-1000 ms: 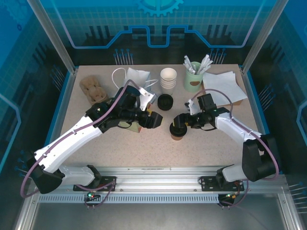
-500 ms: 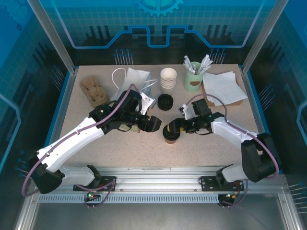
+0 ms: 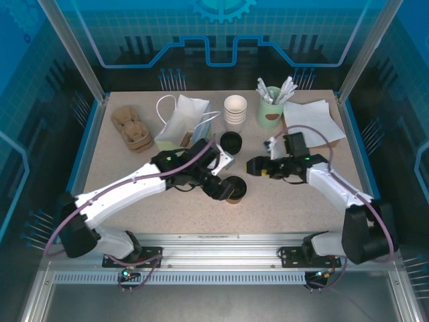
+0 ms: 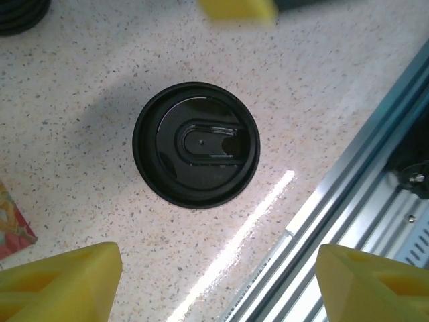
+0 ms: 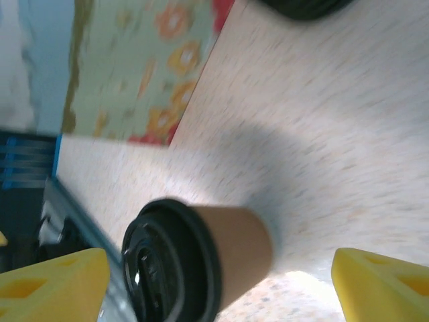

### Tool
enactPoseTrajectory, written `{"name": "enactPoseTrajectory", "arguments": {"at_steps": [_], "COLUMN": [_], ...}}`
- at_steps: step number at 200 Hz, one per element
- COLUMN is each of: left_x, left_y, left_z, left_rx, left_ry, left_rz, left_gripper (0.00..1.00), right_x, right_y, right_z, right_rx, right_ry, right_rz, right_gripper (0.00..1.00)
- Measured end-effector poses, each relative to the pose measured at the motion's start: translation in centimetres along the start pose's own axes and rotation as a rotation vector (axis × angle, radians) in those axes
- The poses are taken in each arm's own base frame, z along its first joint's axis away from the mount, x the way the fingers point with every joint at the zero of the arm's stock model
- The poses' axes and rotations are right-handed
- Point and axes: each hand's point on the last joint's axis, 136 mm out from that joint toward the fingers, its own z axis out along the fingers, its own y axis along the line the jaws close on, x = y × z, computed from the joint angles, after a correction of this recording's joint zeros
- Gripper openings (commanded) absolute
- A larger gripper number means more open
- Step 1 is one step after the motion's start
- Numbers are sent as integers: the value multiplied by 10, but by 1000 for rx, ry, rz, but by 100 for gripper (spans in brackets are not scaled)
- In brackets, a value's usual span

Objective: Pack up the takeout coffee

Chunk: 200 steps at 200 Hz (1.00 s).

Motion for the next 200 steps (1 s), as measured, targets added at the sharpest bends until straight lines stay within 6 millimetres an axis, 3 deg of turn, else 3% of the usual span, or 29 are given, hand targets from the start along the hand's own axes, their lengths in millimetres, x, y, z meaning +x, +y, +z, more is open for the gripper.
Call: {"name": "enactPoseTrajectory", "arguments": {"at_steps": [27,56,100,200], "left_x": [-5,-10,-15,-8], "left_y": [4,6,0,6], "left_z": [28,48,67,83], "left_rx": [-44,-76,-88,-140], "left_ry": [106,196,282,379], "left_rz": [33,64,111,152], "left_gripper": [80,81,82,82], "right_x": [-24,-25,-6,-3], "right_y": [-26,-48,-67,-69], "right_z": [-39,-58,-59,-58], "right_rx": [123,224,294,297], "right_ry": [-147,-210,-184,-175], "right_rz": [24,44,74,70], "right_gripper": [88,88,88,88]}}
